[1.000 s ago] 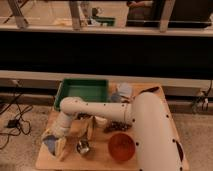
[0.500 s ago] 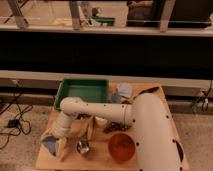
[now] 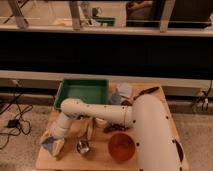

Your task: Wipe tray with sponge

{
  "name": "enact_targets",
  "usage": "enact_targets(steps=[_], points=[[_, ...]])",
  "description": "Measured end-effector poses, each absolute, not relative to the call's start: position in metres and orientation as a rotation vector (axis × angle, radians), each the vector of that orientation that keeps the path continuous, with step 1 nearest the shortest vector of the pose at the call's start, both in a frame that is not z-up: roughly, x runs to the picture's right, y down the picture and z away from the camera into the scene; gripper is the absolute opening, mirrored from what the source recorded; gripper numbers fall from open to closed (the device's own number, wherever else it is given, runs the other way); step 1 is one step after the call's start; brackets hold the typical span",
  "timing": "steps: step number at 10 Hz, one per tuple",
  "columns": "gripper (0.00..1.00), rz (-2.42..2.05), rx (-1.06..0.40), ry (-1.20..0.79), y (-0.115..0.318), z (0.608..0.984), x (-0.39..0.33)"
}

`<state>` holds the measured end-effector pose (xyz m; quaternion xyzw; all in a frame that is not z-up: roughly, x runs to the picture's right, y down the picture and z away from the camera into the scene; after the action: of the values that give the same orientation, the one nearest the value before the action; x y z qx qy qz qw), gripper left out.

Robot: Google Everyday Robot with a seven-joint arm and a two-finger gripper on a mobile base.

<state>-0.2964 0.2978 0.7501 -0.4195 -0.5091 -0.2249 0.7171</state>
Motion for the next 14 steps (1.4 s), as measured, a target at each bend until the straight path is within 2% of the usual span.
enact_targets(steps=[1, 5, 6, 14], points=[[0.52, -0.494, -0.925, -1.132, 0.298, 0.75, -0.296], [0.13, -0.445, -0.893, -1.182, 0.291, 0.746, -0.292], [0.09, -0.434, -0.877, -1.199, 0.285, 0.742, -0.291], [0.09, -0.435, -0.877, -1.201, 0.285, 0.741, -0.292]])
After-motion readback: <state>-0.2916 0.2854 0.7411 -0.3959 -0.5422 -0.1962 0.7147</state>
